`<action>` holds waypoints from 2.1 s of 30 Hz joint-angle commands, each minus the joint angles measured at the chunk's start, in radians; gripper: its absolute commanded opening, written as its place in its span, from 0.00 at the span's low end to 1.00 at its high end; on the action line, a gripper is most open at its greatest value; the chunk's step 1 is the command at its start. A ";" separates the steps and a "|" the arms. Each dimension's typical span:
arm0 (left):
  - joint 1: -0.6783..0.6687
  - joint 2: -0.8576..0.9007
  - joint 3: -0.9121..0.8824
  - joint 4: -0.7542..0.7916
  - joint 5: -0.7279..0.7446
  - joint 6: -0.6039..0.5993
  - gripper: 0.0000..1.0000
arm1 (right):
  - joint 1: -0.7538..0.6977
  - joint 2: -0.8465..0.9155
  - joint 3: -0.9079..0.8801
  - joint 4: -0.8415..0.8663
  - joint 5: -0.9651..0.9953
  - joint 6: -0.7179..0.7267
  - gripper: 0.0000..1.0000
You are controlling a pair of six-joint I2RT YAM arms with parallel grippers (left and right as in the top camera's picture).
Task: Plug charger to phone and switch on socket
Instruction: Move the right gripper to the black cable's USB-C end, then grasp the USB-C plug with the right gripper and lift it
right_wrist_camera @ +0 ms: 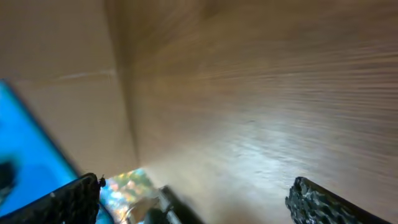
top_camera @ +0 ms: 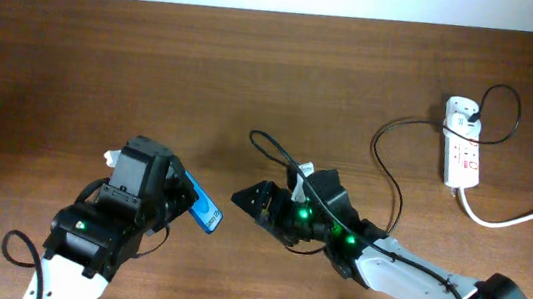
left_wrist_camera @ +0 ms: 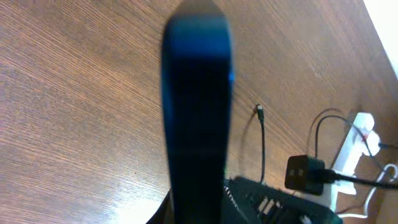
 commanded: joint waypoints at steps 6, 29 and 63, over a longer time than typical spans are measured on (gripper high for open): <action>0.000 -0.012 0.003 -0.008 0.129 0.162 0.00 | -0.003 -0.012 0.000 0.134 -0.066 -0.340 0.99; 0.000 -0.133 0.003 -0.027 0.164 0.272 0.00 | -0.298 0.082 0.432 -0.787 0.260 -0.851 0.95; 0.000 -0.128 0.003 -0.035 0.165 0.272 0.00 | -0.354 0.508 0.408 -0.587 -0.084 -0.570 0.34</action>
